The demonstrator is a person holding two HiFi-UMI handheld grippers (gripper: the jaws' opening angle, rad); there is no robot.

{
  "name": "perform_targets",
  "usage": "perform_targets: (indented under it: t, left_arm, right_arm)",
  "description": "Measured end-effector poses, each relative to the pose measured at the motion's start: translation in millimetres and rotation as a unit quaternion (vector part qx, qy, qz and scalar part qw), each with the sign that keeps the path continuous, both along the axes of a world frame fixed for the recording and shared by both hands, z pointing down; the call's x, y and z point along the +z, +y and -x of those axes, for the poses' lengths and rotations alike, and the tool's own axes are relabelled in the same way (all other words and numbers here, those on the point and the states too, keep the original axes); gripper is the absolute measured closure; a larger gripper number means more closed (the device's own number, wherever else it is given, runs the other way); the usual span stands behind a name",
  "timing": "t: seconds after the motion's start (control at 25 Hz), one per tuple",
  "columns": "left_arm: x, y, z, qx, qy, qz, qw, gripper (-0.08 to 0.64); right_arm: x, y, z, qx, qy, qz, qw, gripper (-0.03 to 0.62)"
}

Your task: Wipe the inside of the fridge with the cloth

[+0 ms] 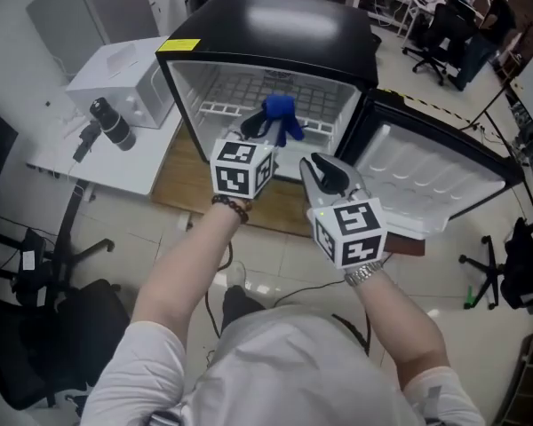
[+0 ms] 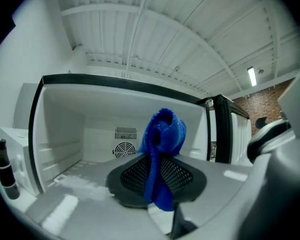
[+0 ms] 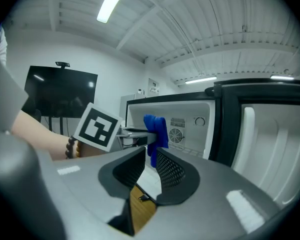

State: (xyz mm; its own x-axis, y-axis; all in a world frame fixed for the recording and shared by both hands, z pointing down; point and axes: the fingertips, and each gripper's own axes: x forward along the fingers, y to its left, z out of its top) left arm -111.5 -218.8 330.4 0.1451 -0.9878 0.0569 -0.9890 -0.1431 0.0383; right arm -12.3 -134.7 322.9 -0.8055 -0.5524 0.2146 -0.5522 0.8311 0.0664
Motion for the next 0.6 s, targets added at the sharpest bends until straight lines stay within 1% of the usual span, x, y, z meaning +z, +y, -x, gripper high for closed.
perform_targets:
  t: [0.2, 0.36, 0.48, 0.6]
  left_arm:
    - [1.3, 39.2, -4.3, 0.041, 0.001, 0.000, 0.9992, 0.492]
    - [5.3, 66.7, -5.1, 0.084, -0.007, 0.005, 0.9964, 0.491]
    - [9.2, 83.9, -1.4, 0.119, -0.013, 0.009, 0.9928, 0.491]
    - [10.6, 97.6, 8.4, 0.154, -0.006, 0.012, 0.9880, 0.489]
  right_arm:
    - [5.4, 5.8, 15.3, -0.039, 0.014, -0.005, 0.999, 0.488]
    - [5.3, 6.1, 33.5, -0.073, 0.019, -0.011, 0.997, 0.465]
    - [7.5, 10.2, 51.0, -0.113, 0.023, -0.014, 0.993, 0.454]
    - [12.5, 17.1, 68.9, -0.157, 0.026, -0.012, 0.987, 0.449]
